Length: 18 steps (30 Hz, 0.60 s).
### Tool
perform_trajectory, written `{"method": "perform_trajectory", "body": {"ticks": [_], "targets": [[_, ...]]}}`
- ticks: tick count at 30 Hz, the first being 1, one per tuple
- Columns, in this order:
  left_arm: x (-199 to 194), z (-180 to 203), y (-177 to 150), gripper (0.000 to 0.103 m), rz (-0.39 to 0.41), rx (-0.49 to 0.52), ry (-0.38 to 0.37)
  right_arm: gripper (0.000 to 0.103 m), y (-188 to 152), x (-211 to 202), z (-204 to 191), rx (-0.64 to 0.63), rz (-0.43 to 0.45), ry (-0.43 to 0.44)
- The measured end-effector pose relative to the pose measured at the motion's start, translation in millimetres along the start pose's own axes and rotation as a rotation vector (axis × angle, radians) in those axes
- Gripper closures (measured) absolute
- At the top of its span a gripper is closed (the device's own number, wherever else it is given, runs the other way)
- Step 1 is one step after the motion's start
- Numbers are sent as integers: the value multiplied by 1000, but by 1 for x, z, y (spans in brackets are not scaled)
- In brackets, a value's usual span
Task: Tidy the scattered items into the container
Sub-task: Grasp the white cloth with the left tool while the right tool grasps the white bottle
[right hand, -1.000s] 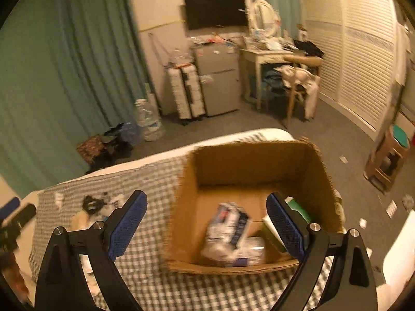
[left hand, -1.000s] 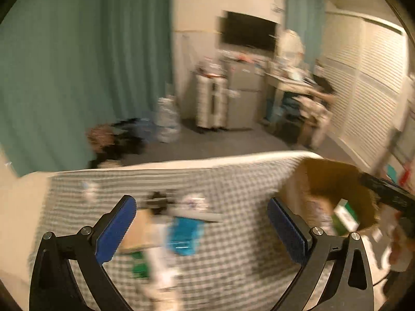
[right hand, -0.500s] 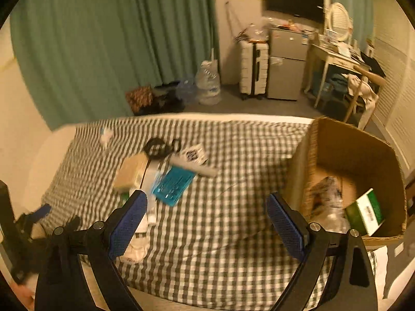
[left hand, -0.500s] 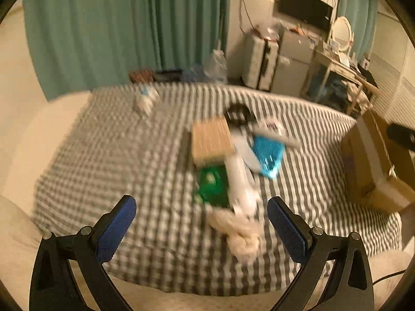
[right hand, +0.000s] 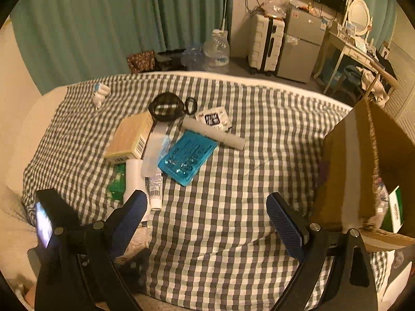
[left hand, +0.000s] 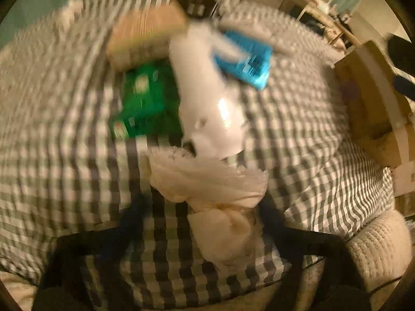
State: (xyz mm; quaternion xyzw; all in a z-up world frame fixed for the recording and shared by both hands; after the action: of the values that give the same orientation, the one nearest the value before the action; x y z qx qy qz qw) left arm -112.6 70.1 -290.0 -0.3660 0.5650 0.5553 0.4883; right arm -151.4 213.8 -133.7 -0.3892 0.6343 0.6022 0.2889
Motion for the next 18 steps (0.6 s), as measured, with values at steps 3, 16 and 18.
{"method": "perform_trajectory", "body": {"ticks": [3, 16, 18], "targets": [[-10, -13, 3, 90, 29, -90, -83, 9, -4, 13, -2, 4, -29, 5], [-39, -114, 11, 90, 182, -320, 158, 11, -18, 84, -69, -46, -111, 110], [-35, -113, 4, 90, 170, -324, 156, 16, -23, 95, -72, -60, -132, 102]]}}
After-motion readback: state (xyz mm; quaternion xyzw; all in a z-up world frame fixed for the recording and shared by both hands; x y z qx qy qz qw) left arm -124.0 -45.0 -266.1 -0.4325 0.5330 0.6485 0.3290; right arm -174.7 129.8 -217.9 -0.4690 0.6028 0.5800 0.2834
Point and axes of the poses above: each gripper's, at about its wrist camera, not at the fingertips, and x roughly the way its jaws point, z to its right, y to its top, the point moved 8 cm from there along x, roughly the way its jaws point, and after that the axes turned 7 degrees about y, right-handed, at the moved point
